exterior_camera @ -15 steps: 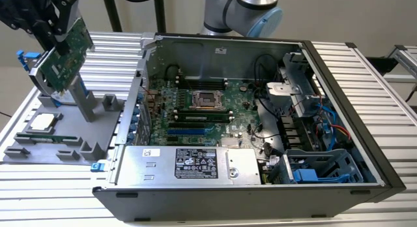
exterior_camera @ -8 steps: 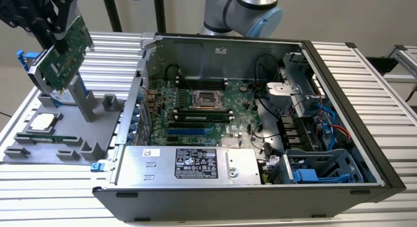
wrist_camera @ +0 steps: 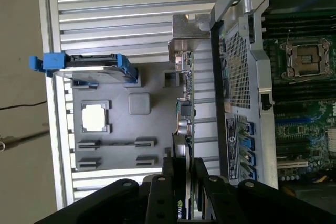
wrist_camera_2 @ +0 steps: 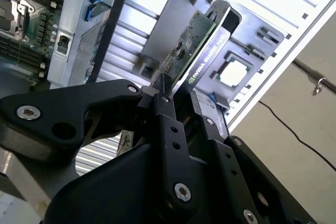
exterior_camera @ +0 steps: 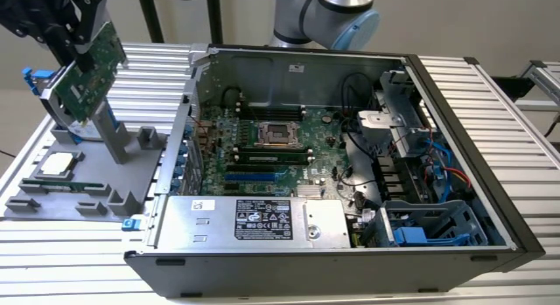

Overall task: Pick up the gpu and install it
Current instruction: 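Pick up the gpu and move the gpu toward the slot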

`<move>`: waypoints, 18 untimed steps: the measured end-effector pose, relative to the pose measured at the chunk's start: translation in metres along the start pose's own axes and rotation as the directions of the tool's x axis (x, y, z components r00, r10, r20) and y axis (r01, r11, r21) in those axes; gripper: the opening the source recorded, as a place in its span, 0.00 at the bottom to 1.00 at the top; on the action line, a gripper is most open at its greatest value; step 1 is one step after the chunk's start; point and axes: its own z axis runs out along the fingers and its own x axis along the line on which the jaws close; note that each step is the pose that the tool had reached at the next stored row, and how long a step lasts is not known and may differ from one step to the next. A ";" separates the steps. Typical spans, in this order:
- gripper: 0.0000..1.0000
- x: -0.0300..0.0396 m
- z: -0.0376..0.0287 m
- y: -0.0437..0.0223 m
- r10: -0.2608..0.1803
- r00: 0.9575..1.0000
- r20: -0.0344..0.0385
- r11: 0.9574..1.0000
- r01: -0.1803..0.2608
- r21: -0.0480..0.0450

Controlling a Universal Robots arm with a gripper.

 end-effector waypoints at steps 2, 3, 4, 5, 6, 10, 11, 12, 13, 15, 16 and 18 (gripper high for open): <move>0.00 -0.0016 0.0001 0.0001 0.000 1.000 0.000 1.000 0.000 0.000; 0.00 -0.0025 0.0000 0.0002 0.000 1.000 0.000 1.000 0.000 0.000; 0.00 -0.0036 0.0001 0.0003 0.000 1.000 0.000 1.000 0.000 0.000; 0.00 -0.0050 0.0002 0.0005 0.000 1.000 0.000 1.000 0.000 0.000; 0.00 -0.0068 0.0002 0.0006 0.000 1.000 0.000 1.000 0.000 0.000; 0.00 -0.0155 0.0005 0.0014 0.000 1.000 0.000 1.000 0.000 0.000; 0.00 -0.0176 0.0005 0.0016 0.000 1.000 0.000 1.000 0.000 0.000; 0.00 -0.0197 0.0005 0.0018 0.000 1.000 0.000 1.000 0.000 0.000; 0.00 -0.0217 0.0006 0.0020 0.000 1.000 0.000 1.000 0.000 0.000; 0.00 -0.0256 0.0006 0.0024 0.000 1.000 0.000 1.000 0.000 0.000; 0.00 -0.0274 0.0007 0.0025 0.000 1.000 0.000 1.000 0.000 0.000; 0.00 -0.0309 0.0008 0.0029 0.000 1.000 0.000 1.000 0.000 0.000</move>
